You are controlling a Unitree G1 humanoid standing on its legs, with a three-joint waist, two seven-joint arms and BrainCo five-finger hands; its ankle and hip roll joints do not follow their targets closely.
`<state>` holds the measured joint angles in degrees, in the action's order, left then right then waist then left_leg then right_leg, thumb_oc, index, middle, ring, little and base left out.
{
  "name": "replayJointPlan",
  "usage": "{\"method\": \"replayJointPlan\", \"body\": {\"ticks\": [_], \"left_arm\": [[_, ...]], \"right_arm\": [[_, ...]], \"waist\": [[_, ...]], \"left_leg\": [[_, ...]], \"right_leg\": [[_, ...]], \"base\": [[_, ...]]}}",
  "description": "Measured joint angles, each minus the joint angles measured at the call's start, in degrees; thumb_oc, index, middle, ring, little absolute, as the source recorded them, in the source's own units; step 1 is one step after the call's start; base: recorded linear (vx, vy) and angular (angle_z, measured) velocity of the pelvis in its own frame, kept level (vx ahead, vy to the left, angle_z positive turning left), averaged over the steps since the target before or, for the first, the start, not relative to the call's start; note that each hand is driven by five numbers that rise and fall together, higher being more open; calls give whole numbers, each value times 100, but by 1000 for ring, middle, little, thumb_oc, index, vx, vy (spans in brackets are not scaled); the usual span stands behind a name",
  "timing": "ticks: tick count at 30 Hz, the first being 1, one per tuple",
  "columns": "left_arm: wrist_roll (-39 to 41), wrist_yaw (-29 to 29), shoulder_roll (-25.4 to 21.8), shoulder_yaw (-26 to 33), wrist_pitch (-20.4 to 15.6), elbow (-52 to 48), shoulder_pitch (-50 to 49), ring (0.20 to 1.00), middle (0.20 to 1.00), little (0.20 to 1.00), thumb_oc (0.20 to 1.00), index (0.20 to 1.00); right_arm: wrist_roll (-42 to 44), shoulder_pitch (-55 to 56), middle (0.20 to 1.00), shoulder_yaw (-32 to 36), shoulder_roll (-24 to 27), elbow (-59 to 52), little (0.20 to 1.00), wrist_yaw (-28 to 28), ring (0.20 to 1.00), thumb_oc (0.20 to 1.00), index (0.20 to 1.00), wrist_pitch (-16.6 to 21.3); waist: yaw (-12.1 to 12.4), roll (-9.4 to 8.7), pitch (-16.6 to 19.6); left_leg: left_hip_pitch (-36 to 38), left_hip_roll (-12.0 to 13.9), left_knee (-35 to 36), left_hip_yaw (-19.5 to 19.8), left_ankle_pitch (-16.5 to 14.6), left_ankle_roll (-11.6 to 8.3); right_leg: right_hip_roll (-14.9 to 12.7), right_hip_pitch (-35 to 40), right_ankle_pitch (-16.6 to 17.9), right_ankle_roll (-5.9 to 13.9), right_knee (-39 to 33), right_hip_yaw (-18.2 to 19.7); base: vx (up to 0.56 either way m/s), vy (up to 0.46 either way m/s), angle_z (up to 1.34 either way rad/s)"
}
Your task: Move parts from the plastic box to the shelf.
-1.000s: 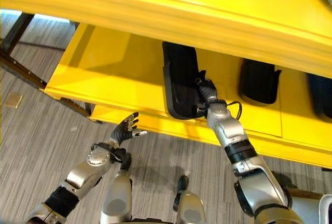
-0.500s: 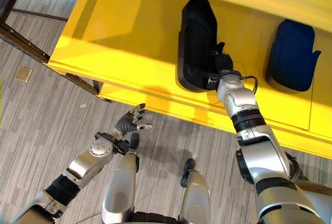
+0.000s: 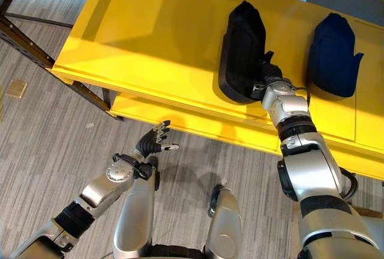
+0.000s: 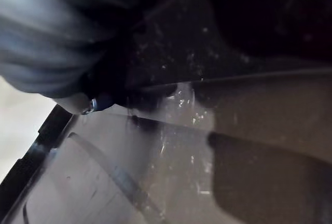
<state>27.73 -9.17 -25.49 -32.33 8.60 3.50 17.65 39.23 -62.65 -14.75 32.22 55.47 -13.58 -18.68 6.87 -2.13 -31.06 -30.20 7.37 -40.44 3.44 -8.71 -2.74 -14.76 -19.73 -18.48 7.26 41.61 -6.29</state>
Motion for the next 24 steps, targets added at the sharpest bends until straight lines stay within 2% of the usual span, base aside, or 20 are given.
{"method": "replayJointPlan", "body": {"ticks": [3, 6, 9, 12, 16, 24], "left_arm": [[42, -6, 0, -44, 0, 3, 115, 1000, 1000, 1000, 1000, 1000], [43, -11, -78, -38, -6, 6, 173, 1000, 1000, 1000, 1000, 1000], [47, -23, -217, -79, -4, 40, 139, 1000, 1000, 1000, 1000, 1000], [145, -24, -194, -255, -4, 39, 115, 1000, 1000, 1000, 1000, 1000], [323, -63, -200, -330, -7, 40, 58, 1000, 1000, 1000, 1000, 1000], [333, -63, -511, -263, -111, 19, -88, 1000, 1000, 1000, 1000, 1000]], "right_arm": [[-11, -75, 200, 2, 72, 70, 200, -33, 200, 200, 200, -8], [-15, -461, 200, -222, 142, 321, 200, -59, 200, 200, 200, -37], [-14, -723, 200, -394, 142, 457, 200, -59, 200, 200, 200, -53], [-17, -757, 200, -406, 164, 551, 200, -128, 200, 200, 200, -57], [-26, -1080, 200, -650, 216, 933, 200, -291, 200, 200, 200, -59], [-58, -1629, 200, -1070, 258, 1067, 200, -293, 200, 200, 200, -52]], "waist": [[-34, -54, -21], [64, -85, -30], [154, -101, -38], [176, -105, -40], [135, -108, -42], [269, -108, -48]], "left_leg": [[-167, -17, -225, -70, -130, -21], [-322, -21, -470, -130, -243, 1], [-407, 39, -507, -90, -243, -7], [-407, 55, -476, -49, -204, -5], [-526, 54, -521, -46, -215, -112], [-745, 41, -532, -43, -259, -78]], "right_leg": [[-50, -147, -3, 23, 206, 93], [-155, -433, -101, -32, 607, 70], [-126, -599, -248, 26, 773, 45], [-112, -590, -275, -25, 751, -26], [-110, -627, -216, 61, 706, -25], [-109, -808, -204, 84, 666, -28]], "base": [[24, 7, -7], [36, -11, -10], [10, 0, -2], [2, -1, 1], [12, -8, 2], [8, -5, 0]]}}
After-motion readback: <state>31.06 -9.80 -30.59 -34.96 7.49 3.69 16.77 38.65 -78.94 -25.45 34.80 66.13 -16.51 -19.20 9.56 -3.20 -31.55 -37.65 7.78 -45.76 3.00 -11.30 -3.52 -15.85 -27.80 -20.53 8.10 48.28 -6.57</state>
